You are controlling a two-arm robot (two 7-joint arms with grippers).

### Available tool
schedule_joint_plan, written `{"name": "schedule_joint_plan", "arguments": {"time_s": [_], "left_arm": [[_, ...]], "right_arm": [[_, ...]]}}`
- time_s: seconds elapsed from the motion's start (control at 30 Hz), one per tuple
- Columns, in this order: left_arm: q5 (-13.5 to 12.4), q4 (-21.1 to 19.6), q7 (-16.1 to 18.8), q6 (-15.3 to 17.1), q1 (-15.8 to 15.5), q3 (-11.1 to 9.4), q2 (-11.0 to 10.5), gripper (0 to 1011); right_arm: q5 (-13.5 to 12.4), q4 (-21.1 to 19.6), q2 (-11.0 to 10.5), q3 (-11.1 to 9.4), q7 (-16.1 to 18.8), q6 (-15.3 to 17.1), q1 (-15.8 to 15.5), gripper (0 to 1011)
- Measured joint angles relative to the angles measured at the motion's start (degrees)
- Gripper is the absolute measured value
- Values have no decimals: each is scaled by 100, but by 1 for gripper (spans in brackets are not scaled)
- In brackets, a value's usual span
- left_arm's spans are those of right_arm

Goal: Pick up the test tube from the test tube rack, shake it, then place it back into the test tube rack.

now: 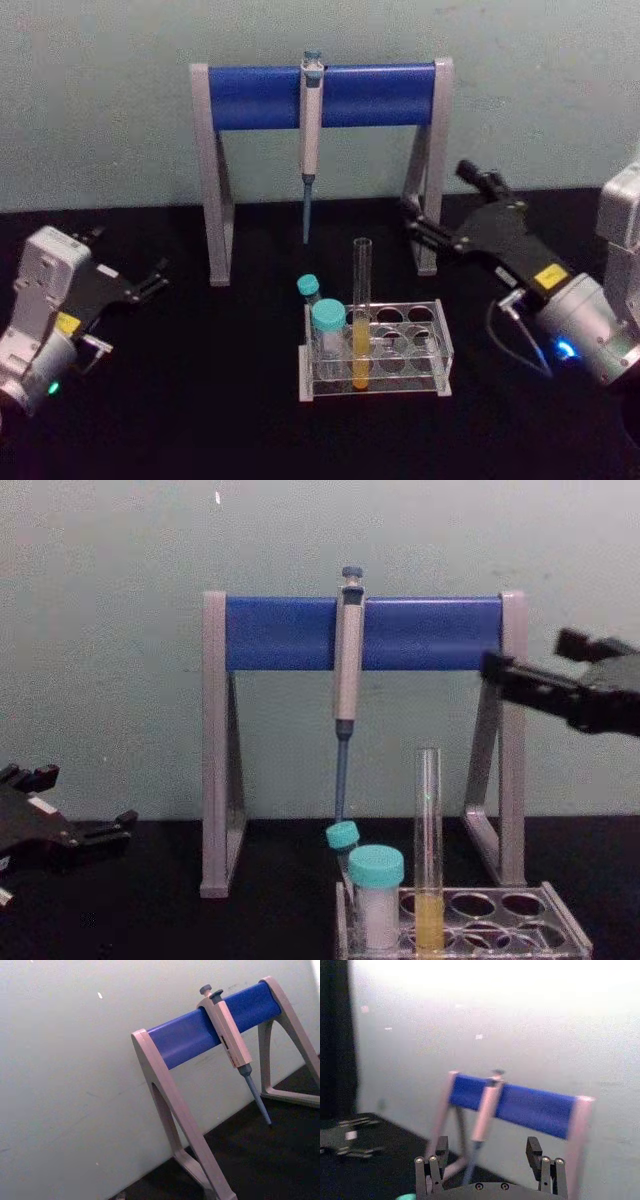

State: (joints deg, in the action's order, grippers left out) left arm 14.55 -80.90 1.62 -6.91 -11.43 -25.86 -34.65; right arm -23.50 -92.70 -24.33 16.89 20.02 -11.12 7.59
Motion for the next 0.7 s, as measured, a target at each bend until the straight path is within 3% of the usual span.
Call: {"name": "schedule_joint_plan", "arguments": {"time_s": [0.23, 0.37, 0.7], "left_arm": [[0, 0, 0, 0, 0, 0, 0, 1001], [0, 0, 0, 0, 0, 0, 0, 1001], [0, 0, 0, 0, 0, 0, 0, 1001]], "right_arm": [[537, -82, 254, -357, -893, -112, -296, 1000], [750, 14, 383, -465, -1198, -101, -390, 1000], [960, 511, 588, -557, -1328, 134, -455, 1000]]}}
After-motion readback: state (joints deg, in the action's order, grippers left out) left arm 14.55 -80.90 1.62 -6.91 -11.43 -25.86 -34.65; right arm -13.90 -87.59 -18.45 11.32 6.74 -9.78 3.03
